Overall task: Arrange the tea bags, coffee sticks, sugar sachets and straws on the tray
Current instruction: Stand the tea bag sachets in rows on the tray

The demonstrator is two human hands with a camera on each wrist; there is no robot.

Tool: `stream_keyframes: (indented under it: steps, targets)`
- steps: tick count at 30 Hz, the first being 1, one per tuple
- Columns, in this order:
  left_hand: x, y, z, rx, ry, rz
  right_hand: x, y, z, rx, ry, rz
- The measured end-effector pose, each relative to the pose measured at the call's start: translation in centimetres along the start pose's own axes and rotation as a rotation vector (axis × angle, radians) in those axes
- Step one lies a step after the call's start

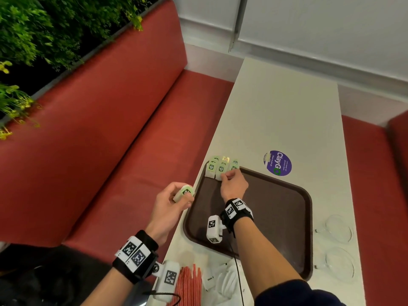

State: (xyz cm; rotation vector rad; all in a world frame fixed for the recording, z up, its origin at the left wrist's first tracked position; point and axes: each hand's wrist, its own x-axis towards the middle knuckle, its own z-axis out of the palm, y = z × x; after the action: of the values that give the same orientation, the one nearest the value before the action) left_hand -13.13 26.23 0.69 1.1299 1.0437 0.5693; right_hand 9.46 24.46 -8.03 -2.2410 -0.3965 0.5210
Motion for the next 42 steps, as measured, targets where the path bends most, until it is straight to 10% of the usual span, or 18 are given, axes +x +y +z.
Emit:
stream_keyframes:
  steps: [9,18,28,42]
  targets:
    - [0.3,0.5,0.9,-0.015,0.014,0.011,-1.7,-1.0,-1.5,0.064,0.054,-0.09]
    - [0.8,0.7,2.2,-0.059,0.017,0.091,-9.0,-2.7,-5.5,0.563,-0.648,-0.095]
    - [0.4,0.2,2.2,-0.042,-0.14,-0.001,-10.0,-2.1,-7.6,0.447,-0.487,-0.311]
    - [3.3,-1.7,3.1,0.161,-0.116,0.098,-7.7,0.6,-6.7,0.633,-0.281,-0.128]
